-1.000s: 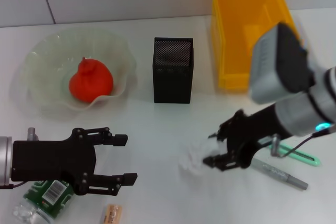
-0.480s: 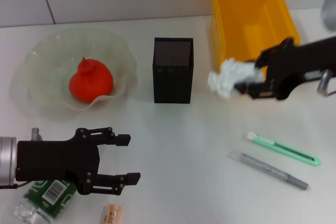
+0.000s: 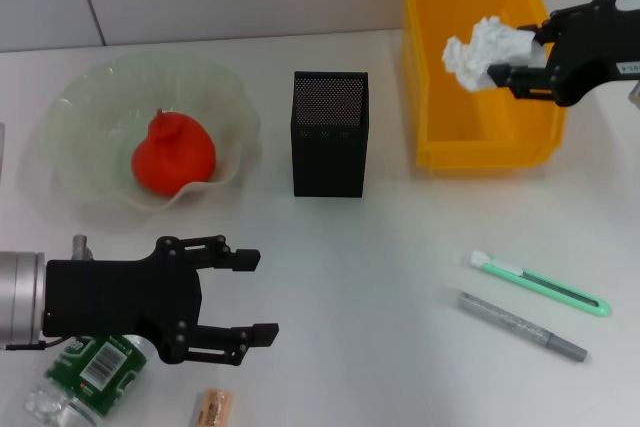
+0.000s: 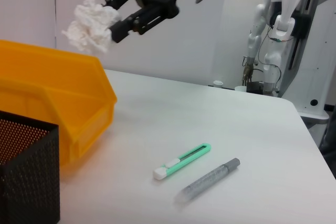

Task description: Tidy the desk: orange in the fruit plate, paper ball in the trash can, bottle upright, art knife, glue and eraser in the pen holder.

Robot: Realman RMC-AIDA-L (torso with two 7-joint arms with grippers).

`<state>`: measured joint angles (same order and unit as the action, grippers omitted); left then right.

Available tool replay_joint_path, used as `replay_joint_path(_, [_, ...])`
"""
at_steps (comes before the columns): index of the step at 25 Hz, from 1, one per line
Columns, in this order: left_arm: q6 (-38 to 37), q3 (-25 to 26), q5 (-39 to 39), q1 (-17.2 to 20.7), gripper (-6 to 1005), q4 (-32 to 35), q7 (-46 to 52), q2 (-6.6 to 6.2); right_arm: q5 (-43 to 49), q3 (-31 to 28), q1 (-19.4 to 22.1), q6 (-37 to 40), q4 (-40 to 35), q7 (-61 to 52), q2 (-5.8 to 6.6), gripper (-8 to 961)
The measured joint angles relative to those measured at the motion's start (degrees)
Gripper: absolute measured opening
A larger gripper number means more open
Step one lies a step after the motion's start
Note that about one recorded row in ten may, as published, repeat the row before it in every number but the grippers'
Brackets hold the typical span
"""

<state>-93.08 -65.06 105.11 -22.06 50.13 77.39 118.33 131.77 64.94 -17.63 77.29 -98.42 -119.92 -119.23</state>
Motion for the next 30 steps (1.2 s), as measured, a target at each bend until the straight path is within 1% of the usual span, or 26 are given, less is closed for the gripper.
replay_joint_path(2, [0.26, -0.07, 0.03, -0.45, 820, -0.08, -0.06, 0.06, 0.29, -0.10, -0.26, -2.50, 2.22, 1.13, 0.05, 473])
replay_joint_path(3, [0.38, -0.11, 0.03, -0.48, 820, -0.09, -0.08, 0.09, 1.00, 0.03, -0.54, -5.16, 4.33, 2.34, 0.05, 473])
replay_joint_path(4, [0.52, -0.16, 0.02, -0.50, 820, -0.11, -0.11, 0.11, 1.00, 0.03, -0.54, -5.16, 4.33, 2.34, 0.05, 473])
replay_joint_path(7, [0.79, -0.28, 0.00, -0.53, 819, -0.24, -0.13, 0.15, 2.49, 0.37, -1.54, -9.86, 8.75, 4.91, 0.05, 473])
replay_joint_path(8, [0.88, -0.32, 0.00, -0.68, 819, -0.52, -0.13, 0.15, 2.78, 0.32, -2.37, -12.32, 11.80, 6.40, 0.05, 473])
replay_joint_path(9, [0.89, -0.32, -0.02, -0.78, 819, -0.68, -0.14, 0.15, 2.78, 0.32, -2.37, -12.32, 11.80, 6.40, 0.05, 473])
replay_joint_path(13, [0.94, -0.34, -0.07, -1.33, 819, -1.56, -0.14, 0.14, 2.82, -0.03, -4.43, -16.37, 17.26, 9.86, 0.05, 473])
replay_joint_path(17, [1.28, -0.43, -0.05, -1.47, 819, -1.61, -0.14, 0.14, 2.84, 0.24, -5.46, -18.36, 19.52, 10.81, 0.05, 472])
replay_joint_path(18, [1.41, -0.43, -0.04, -1.51, 819, -1.61, -0.14, 0.14, 2.85, 0.26, -6.27, -19.13, 20.99, 10.91, 0.04, 472])
replay_joint_path(25, [1.42, -0.68, -0.01, -1.54, 818, -1.61, -0.14, 0.14, 2.88, 1.13, -6.90, -19.78, 22.32, 11.19, 0.03, 472])
replay_joint_path(30, [1.41, -1.10, 0.01, -1.44, 818, -1.61, -0.14, 0.14, 2.61, 2.82, -5.66, -23.05, 21.87, 11.08, -0.25, 472])
